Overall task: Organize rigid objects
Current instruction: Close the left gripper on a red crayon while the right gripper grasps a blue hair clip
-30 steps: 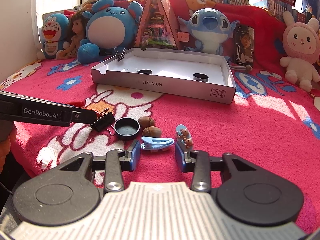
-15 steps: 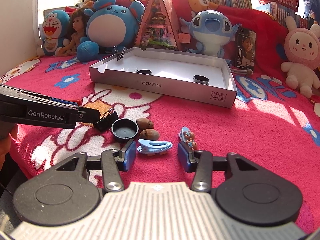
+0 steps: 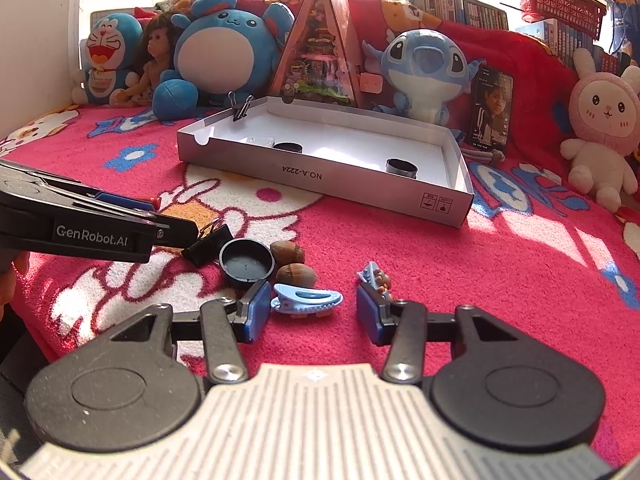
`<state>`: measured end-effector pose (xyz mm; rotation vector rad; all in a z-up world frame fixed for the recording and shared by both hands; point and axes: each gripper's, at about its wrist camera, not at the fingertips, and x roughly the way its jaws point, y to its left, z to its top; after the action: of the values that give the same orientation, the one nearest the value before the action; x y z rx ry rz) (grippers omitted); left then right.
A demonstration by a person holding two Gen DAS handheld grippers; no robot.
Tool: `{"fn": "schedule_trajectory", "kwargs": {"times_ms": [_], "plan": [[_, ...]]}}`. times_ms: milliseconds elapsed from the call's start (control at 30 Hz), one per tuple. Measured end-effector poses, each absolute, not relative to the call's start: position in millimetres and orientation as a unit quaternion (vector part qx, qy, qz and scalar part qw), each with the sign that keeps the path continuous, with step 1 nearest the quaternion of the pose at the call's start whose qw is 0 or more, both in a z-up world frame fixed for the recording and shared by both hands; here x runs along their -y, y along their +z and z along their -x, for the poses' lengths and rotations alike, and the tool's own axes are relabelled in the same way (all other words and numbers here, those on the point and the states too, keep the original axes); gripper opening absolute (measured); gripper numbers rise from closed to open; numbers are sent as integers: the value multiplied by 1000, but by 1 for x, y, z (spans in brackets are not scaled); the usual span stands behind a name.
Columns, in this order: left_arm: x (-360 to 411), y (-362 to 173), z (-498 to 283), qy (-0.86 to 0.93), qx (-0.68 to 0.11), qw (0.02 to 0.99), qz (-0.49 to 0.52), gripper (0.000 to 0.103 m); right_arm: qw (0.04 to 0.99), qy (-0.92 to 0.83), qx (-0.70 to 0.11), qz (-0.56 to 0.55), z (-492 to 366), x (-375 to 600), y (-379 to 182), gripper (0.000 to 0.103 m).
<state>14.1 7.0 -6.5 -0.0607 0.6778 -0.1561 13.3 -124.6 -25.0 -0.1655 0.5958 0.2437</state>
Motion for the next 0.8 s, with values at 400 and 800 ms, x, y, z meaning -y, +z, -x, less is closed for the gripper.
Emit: {"fn": "schedule_trajectory", "kwargs": {"times_ms": [400, 800], "plan": [[-5, -7, -13, -76, -328, 942, 11, 26, 944, 124, -296, 72, -9, 123, -25, 56], [-17, -8, -14, -57, -330, 942, 13, 38, 945, 122, -298, 61, -8, 126, -26, 56]]}}
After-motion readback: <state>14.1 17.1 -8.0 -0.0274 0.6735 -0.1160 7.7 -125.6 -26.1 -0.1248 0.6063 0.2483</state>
